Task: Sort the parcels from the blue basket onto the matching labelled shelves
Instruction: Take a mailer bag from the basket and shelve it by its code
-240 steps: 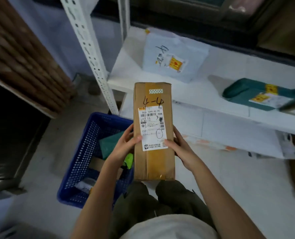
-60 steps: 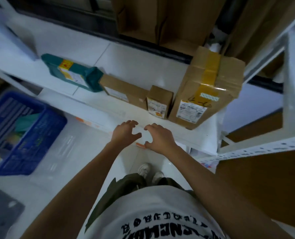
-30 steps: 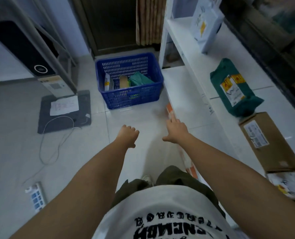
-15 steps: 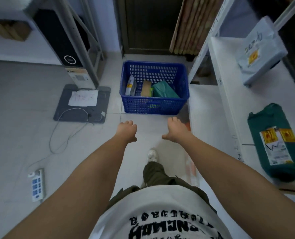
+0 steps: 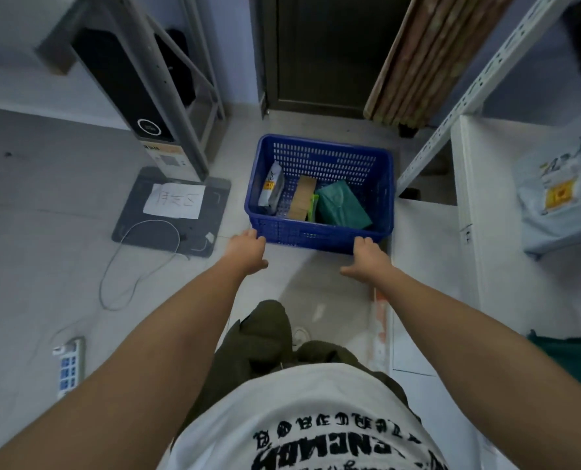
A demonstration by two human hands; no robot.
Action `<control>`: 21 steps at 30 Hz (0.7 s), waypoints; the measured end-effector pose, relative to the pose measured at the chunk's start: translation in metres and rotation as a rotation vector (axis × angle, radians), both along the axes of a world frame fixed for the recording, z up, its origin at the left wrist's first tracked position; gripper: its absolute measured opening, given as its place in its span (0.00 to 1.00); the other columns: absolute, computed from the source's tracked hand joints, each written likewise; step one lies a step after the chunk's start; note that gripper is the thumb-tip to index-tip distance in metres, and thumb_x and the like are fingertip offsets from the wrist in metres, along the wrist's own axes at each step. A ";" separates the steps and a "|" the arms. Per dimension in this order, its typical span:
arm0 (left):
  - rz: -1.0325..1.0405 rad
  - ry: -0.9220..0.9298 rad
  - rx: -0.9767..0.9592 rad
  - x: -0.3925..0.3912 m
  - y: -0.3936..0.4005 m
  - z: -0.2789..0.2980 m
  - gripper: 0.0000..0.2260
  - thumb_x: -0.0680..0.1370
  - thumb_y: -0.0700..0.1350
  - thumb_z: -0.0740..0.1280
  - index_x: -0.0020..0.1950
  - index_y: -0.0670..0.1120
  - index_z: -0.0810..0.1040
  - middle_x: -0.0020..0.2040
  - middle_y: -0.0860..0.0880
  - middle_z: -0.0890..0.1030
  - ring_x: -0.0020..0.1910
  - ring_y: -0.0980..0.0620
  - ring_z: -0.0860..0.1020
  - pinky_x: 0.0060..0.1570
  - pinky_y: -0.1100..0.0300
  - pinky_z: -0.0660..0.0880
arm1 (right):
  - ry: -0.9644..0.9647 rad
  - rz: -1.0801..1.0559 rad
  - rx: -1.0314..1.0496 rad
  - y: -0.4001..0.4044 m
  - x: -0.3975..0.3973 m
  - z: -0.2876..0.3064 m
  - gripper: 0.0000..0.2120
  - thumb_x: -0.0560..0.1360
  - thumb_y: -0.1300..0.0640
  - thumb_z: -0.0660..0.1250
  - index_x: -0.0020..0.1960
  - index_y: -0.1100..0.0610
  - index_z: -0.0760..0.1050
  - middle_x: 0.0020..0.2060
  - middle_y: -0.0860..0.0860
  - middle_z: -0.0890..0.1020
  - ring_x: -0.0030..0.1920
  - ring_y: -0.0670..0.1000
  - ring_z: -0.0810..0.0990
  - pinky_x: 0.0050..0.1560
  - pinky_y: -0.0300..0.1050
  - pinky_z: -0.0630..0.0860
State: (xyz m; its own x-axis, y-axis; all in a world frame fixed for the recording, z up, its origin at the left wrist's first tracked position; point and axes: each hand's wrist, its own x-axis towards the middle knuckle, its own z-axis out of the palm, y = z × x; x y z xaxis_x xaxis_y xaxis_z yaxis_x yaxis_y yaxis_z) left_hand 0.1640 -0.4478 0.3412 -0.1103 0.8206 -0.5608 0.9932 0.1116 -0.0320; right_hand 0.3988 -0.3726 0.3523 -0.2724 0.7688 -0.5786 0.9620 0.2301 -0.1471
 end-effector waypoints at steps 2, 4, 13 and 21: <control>0.011 0.004 -0.041 -0.013 0.017 -0.006 0.22 0.78 0.53 0.62 0.67 0.41 0.68 0.66 0.41 0.69 0.65 0.43 0.68 0.61 0.49 0.67 | -0.026 0.000 -0.039 0.018 -0.006 -0.005 0.35 0.71 0.45 0.70 0.69 0.62 0.61 0.64 0.59 0.68 0.64 0.59 0.70 0.60 0.53 0.72; 0.034 -0.004 -0.067 -0.026 0.038 -0.014 0.23 0.79 0.54 0.61 0.68 0.42 0.67 0.67 0.41 0.68 0.66 0.42 0.68 0.62 0.49 0.67 | -0.032 -0.006 -0.061 0.037 -0.013 -0.012 0.34 0.71 0.46 0.70 0.69 0.62 0.61 0.64 0.59 0.68 0.63 0.59 0.70 0.59 0.53 0.73; -0.019 -0.183 -0.053 -0.060 0.196 -0.034 0.24 0.80 0.57 0.57 0.69 0.42 0.66 0.66 0.40 0.68 0.64 0.42 0.69 0.60 0.48 0.70 | -0.036 -0.214 -0.080 0.146 -0.052 -0.020 0.28 0.72 0.48 0.69 0.64 0.61 0.64 0.61 0.59 0.70 0.60 0.59 0.72 0.56 0.52 0.73; -0.092 -0.163 -0.162 -0.092 0.294 -0.041 0.26 0.82 0.59 0.50 0.72 0.42 0.64 0.70 0.40 0.67 0.67 0.40 0.67 0.64 0.46 0.67 | 0.131 -0.690 -0.287 0.164 -0.050 -0.036 0.28 0.73 0.53 0.67 0.68 0.64 0.63 0.62 0.60 0.73 0.59 0.59 0.74 0.59 0.48 0.74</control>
